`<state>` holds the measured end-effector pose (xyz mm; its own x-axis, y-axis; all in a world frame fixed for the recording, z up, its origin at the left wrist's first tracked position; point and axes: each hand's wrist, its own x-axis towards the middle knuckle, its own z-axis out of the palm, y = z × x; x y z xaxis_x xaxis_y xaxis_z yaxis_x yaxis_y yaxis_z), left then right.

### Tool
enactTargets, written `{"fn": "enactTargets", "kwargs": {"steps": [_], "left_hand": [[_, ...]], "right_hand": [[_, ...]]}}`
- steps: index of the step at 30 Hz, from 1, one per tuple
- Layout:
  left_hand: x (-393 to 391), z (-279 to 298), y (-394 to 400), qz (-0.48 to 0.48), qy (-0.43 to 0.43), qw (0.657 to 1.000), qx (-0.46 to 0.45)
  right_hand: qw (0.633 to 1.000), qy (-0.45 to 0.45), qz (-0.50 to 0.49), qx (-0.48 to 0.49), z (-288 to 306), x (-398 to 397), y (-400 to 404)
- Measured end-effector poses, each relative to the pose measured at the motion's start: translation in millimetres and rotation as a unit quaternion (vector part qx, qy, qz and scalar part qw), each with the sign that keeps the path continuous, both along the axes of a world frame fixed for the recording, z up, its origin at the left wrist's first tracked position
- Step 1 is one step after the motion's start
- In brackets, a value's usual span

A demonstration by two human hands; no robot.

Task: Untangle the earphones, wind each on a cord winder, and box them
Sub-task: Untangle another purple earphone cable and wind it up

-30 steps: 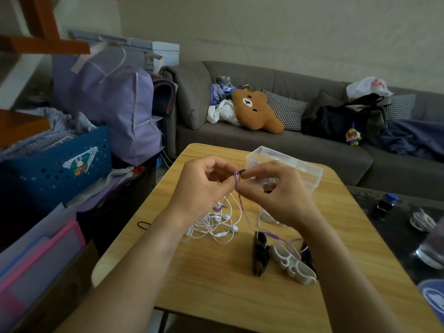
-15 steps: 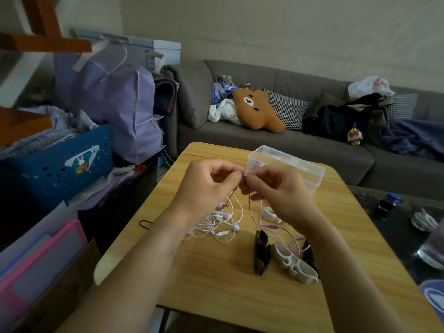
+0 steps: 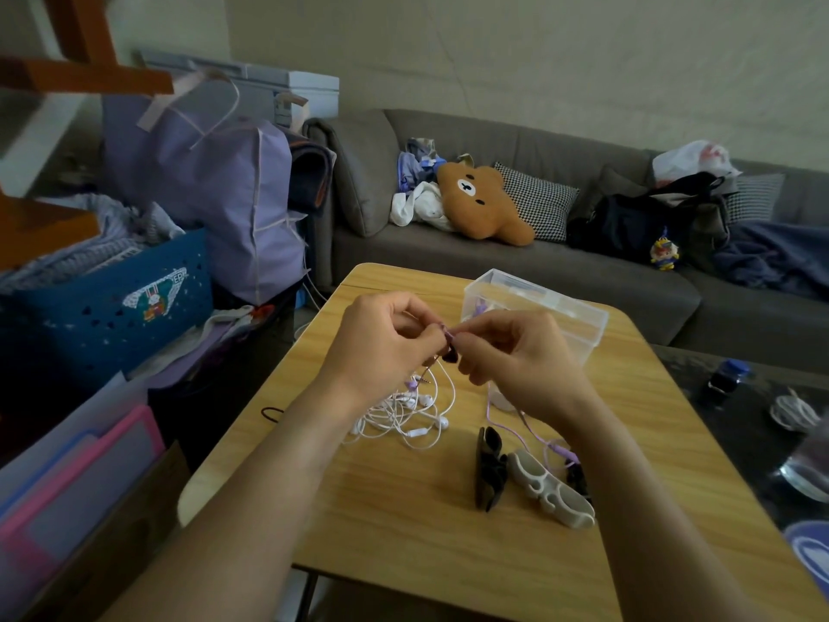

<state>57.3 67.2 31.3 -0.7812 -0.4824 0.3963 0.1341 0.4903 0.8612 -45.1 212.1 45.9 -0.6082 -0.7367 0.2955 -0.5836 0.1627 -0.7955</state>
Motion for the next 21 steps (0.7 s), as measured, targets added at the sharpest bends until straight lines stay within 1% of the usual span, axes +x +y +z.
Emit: {"fn": "enactTargets", "kwargs": {"steps": [3, 7, 12, 13, 15, 19, 21], "left_hand": [[3.2, 2.9, 0.8, -0.035, -0.018, 0.999, -0.004], [4.3, 2.1, 1.8, -0.048, -0.044, 0.998, 0.006], [0.1, -0.7, 3.0, -0.021, -0.047, 0.996, -0.066], [-0.4, -0.5, 3.8, -0.012, -0.045, 0.996, -0.076], [-2.0, -2.1, 4.3, 0.002, -0.047, 0.995, -0.087], [-3.1, -4.9, 0.1, 0.011, -0.074, 0.989, -0.129], [-2.9, -3.9, -1.0, -0.005, -0.078, 0.983, -0.167]], "right_hand": [[1.000, -0.013, 0.009, -0.003, 1.8, 1.2, 0.3], [0.999, 0.013, -0.016, 0.027, 1.1, 0.1, -0.5], [0.995, 0.053, -0.044, 0.071, -3.4, -1.3, -4.3], [0.995, 0.046, -0.038, 0.076, -4.3, -0.6, -5.3], [0.996, 0.003, -0.015, 0.085, -5.9, -1.4, -5.2], [0.988, -0.078, 0.043, 0.125, -7.1, -3.8, -2.0], [0.983, -0.079, 0.071, 0.149, -7.9, -0.8, -3.0]]}}
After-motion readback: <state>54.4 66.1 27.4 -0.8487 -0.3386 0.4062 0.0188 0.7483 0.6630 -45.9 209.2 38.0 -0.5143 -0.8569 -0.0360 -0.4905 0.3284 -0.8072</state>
